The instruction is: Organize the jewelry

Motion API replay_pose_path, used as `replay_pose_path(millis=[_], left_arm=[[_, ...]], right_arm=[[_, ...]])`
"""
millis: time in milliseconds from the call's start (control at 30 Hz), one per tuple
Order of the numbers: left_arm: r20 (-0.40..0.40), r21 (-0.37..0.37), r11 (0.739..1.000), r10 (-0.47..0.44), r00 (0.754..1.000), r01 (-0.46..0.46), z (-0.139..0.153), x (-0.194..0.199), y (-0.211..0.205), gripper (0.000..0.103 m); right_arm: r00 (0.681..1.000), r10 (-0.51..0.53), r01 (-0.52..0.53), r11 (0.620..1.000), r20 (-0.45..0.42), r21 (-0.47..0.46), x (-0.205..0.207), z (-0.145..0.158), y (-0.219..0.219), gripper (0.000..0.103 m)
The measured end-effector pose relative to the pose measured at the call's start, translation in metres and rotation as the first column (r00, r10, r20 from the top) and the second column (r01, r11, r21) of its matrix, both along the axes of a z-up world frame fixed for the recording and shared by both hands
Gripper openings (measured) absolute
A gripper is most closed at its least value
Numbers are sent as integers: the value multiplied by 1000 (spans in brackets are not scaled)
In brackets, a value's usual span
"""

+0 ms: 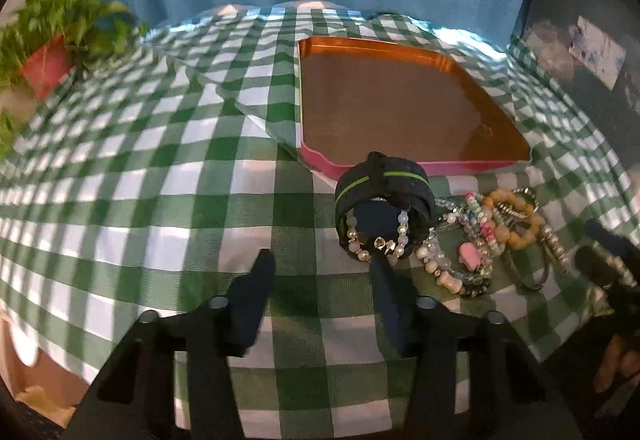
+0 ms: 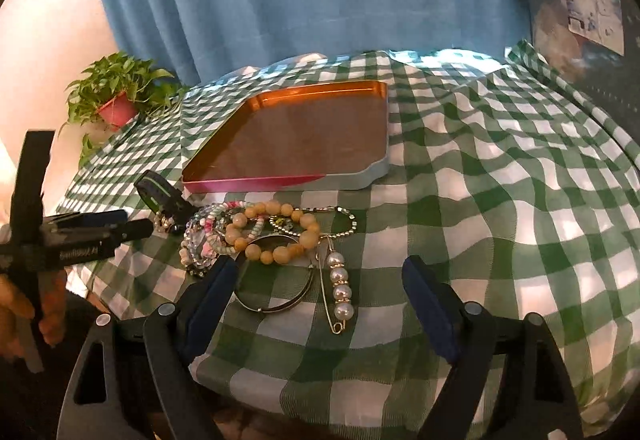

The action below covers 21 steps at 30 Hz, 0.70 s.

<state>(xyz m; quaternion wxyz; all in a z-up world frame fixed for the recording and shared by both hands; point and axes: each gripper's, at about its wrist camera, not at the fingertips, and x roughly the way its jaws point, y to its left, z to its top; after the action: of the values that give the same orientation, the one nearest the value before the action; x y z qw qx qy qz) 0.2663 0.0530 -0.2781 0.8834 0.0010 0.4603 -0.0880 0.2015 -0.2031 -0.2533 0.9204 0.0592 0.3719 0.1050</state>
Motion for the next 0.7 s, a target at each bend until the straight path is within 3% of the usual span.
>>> replay_pose_path(millis=[133, 233, 367, 500, 567, 700], left_arm=[[-3, -69, 997, -38, 999, 38, 2, 1, -4, 47], [-3, -24, 997, -70, 998, 70, -3, 1, -14, 40], [1, -43, 993, -107, 994, 107, -14, 5, -18, 5], [6, -71, 992, -106, 994, 107, -18, 2, -13, 2], [3, -99, 989, -109, 994, 109, -14, -1, -11, 0], [-5, -163, 979, -124, 992, 122, -2, -9, -11, 0]], right_arm=[[1000, 12, -13, 999, -27, -50, 5, -9, 2, 41], [998, 14, -16, 999, -58, -28, 7, -18, -2, 33], [997, 38, -43, 997, -73, -66, 11, -26, 2, 25], [997, 45, -50, 995, -61, -85, 14, -27, 4, 24], [997, 47, -53, 993, -61, -108, 14, -26, 6, 9], [997, 17, -24, 994, -69, -108, 11, -24, -1, 9]])
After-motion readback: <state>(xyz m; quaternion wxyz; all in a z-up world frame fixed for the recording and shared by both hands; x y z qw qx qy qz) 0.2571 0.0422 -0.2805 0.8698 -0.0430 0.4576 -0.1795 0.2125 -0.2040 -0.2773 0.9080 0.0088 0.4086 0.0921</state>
